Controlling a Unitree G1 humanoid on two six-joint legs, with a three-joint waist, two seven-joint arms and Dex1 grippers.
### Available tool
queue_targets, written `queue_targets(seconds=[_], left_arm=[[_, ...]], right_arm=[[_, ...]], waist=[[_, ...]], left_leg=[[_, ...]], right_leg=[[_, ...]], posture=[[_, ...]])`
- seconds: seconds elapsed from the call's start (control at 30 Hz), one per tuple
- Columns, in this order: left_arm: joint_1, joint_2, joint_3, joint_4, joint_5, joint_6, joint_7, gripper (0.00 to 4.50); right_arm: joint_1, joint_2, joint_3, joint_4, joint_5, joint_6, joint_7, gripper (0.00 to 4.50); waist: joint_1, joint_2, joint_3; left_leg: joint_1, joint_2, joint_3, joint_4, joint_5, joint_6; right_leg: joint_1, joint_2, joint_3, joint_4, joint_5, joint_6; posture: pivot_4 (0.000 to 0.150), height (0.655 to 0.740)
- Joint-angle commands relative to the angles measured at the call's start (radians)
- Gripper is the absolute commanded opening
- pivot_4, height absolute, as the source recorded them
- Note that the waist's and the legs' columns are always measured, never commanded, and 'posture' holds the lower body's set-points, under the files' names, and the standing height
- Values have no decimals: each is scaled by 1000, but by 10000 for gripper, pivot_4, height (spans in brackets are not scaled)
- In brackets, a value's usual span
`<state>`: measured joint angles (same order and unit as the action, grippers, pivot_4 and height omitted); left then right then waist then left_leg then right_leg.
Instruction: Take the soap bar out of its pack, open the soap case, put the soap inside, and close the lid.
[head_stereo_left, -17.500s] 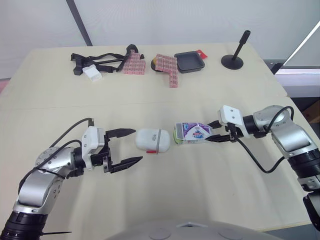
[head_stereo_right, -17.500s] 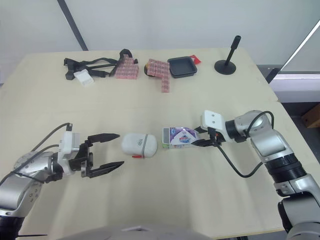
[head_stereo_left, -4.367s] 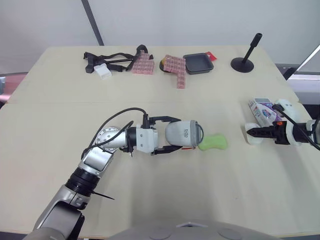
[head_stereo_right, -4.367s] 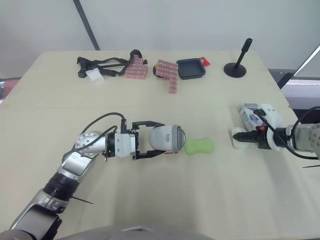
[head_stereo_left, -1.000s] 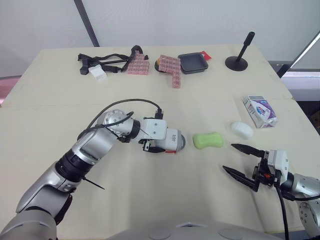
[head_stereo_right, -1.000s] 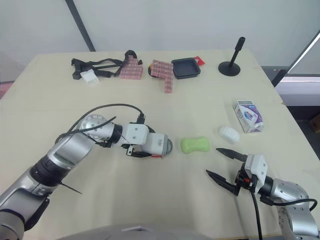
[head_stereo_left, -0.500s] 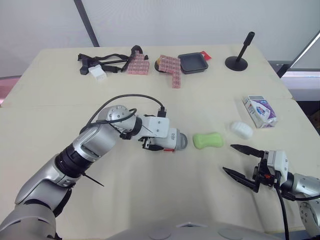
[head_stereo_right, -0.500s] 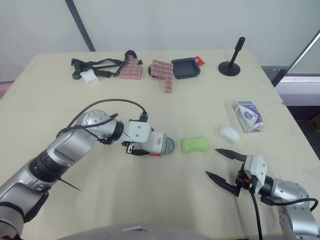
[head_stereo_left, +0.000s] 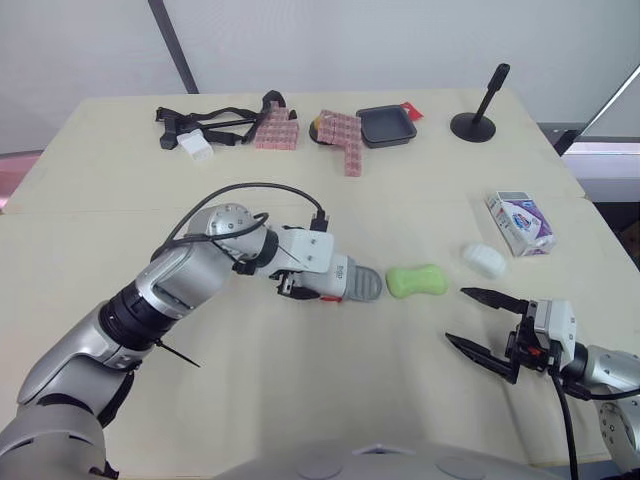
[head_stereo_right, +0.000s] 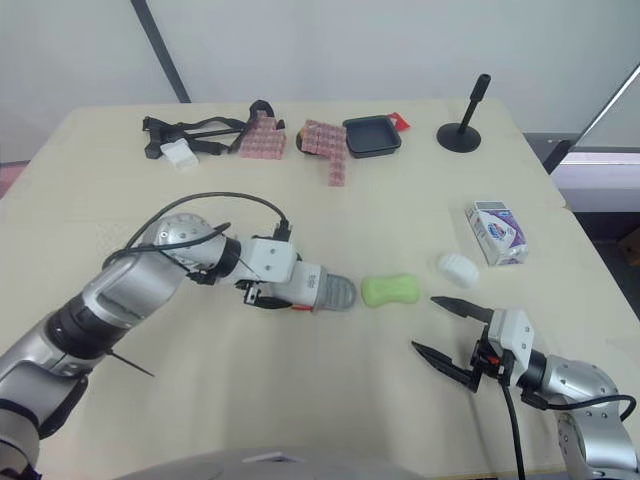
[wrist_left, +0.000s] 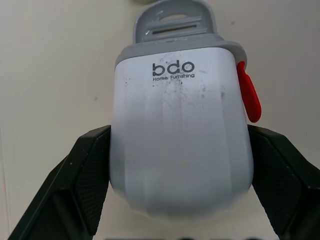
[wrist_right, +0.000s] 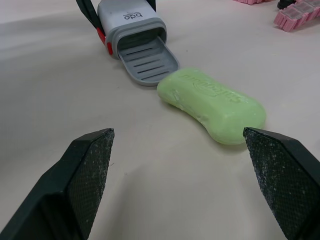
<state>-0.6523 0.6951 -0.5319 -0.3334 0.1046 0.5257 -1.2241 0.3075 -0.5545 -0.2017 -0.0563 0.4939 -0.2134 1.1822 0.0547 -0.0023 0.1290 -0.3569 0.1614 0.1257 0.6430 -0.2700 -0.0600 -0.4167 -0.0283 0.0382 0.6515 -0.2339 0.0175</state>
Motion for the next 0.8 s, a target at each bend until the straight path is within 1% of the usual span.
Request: queue_targets(seconds=[0.03,0.1,0.2,0.3,0.43,0.53,0.8], left_arm=[[5,44,76,-6,-31,-40,-7,34667],[17,65,100,8,-44,-57,-6,34667],[78,124,166,34,-89,-149,-26,34667],[124,148,197,64,-121,-231,-42,34667],[145,142,209,132,-122,-337,-32,34667],[145,115,213,196,-130,-398,-21,34667],[149,72,208,277,-126,-471,-8,34667]], right_arm=[[-2,-12,-4,-18,0,-6,-1,44400],[-4,-13,-4,-17,1,-6,0,44400],[-7,-16,-4,-14,1,-5,0,44400],[-11,-18,-4,-13,2,-3,1,44400],[-16,-21,-2,-11,2,0,3,44400],[-22,-22,0,-12,1,4,3,44400],[-14,-30,-9,-21,5,8,4,44400]], waist=[[0,0,0],[-1,0,0],[-4,0,0],[0,0,0],[4,0,0],[2,0,0],[0,0,0]], left_leg=[[0,0,0,0,0,0],[0,0,0,0,0,0],[0,0,0,0,0,0],[0,0,0,0,0,0],[0,-1,0,0,0,0],[0,0,-1,0,0,0],[-1,0,-1,0,0,0]], right_leg=[[0,0,0,0,0,0],[0,0,0,0,0,0],[0,0,0,0,0,0],[0,0,-1,-1,0,0],[1,-1,-2,-1,0,0],[1,-1,-2,-1,0,0],[1,-1,-3,-1,0,0]], posture=[[1500,7400],[1500,7400],[1500,7400],[1500,7400],[1500,7400],[1500,7400],[1500,7400]])
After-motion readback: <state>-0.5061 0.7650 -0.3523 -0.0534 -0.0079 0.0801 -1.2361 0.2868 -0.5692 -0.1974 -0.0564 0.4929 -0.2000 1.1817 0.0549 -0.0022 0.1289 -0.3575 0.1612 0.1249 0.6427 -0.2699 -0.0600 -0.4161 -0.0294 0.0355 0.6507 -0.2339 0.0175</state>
